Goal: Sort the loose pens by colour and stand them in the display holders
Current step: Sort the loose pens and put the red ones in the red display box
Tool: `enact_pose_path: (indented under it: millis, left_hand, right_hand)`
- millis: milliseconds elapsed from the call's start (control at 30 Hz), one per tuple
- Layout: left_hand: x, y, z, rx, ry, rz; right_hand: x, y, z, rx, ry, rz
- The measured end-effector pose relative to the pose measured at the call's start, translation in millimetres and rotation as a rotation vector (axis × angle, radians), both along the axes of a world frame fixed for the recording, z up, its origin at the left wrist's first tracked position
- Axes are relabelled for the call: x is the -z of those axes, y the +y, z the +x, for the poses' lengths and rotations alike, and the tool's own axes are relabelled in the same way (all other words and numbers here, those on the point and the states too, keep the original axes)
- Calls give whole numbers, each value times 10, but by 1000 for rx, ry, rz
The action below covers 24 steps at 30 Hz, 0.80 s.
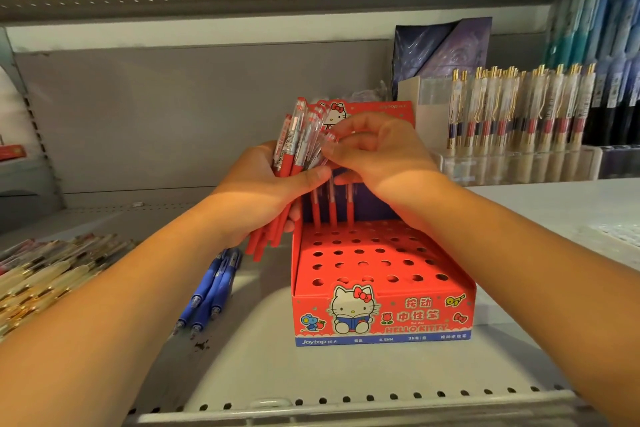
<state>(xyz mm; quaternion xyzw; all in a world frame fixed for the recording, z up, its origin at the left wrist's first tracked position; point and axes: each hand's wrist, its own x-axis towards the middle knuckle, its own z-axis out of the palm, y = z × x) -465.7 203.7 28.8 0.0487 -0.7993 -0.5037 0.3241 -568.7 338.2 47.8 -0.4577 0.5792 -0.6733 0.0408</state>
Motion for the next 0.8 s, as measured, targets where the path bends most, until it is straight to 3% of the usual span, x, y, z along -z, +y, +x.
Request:
enact_pose_path:
  millis: [167, 533, 667, 800]
  left_hand:
    - [-1, 13, 2, 8, 25, 54]
    - [-8, -4, 5, -63, -11, 88]
    - [-13, -42, 3, -90, 15, 56]
    - [-6, -54, 3, -59, 9, 34]
  right_hand:
    - [-18, 25, 12, -62, -158, -69]
    - [-180, 96, -49, 43, -310, -271]
    - [-227, 130, -160, 217, -108, -255]
    - [-150, 88, -259, 451, 290, -4]
